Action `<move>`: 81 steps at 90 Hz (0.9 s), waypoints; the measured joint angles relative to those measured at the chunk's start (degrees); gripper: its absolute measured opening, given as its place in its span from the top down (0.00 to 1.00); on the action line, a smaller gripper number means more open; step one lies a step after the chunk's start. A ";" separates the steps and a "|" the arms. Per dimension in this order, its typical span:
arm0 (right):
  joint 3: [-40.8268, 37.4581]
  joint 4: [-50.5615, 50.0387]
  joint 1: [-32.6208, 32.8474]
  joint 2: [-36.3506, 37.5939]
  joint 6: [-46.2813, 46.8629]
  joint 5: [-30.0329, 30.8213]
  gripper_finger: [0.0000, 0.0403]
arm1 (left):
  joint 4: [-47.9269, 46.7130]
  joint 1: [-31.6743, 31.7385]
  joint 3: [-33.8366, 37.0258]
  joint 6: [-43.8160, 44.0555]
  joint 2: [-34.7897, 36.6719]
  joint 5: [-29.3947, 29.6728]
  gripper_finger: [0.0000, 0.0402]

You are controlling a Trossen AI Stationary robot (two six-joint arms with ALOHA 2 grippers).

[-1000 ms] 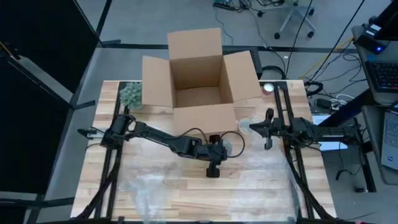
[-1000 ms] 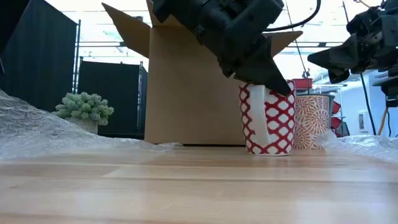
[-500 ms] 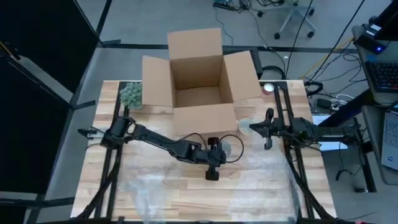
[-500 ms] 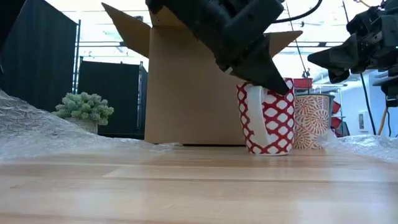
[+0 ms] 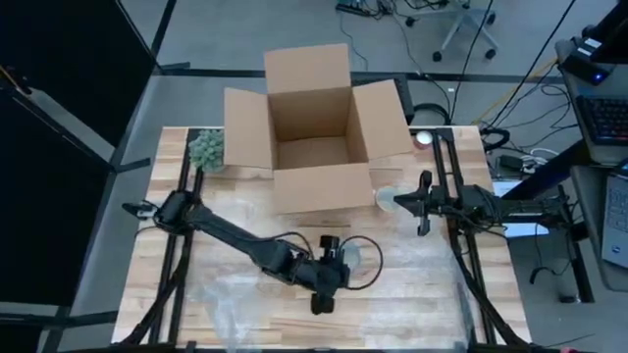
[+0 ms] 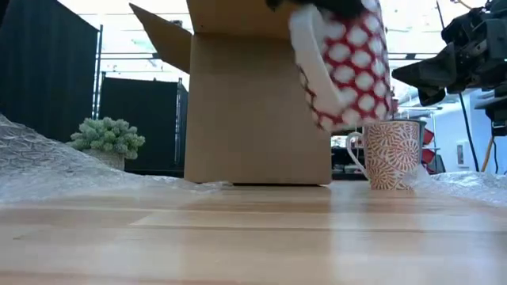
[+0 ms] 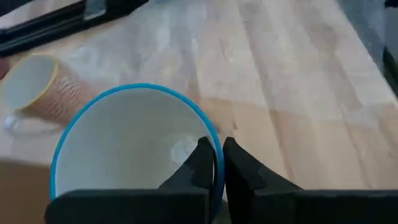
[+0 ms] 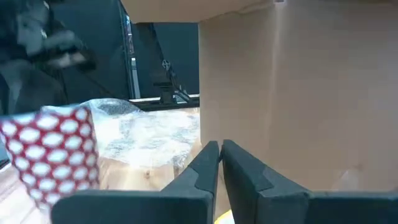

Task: Wrap mug
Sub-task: Wrap the red cup in the bubble wrap

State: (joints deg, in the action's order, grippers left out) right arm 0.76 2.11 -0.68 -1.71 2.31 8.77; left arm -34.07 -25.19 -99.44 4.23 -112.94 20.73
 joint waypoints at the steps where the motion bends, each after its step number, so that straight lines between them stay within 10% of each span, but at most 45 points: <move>1: 0.00 0.04 0.01 0.01 0.00 -0.01 0.98 | -0.82 -0.18 0.00 0.36 0.44 0.26 1.00; 50: 0.00 0.31 0.01 -0.22 0.53 0.02 0.98 | -29.31 -12.71 3.91 24.65 15.88 12.78 1.00; 81: -0.01 6.43 0.03 -1.19 38.13 1.47 0.98 | -29.29 -21.08 18.49 46.71 23.74 15.22 1.00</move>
State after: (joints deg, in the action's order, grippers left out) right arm 0.75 8.54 -0.64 -2.91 40.43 10.25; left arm -63.36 -46.27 -80.95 50.93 -89.20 35.95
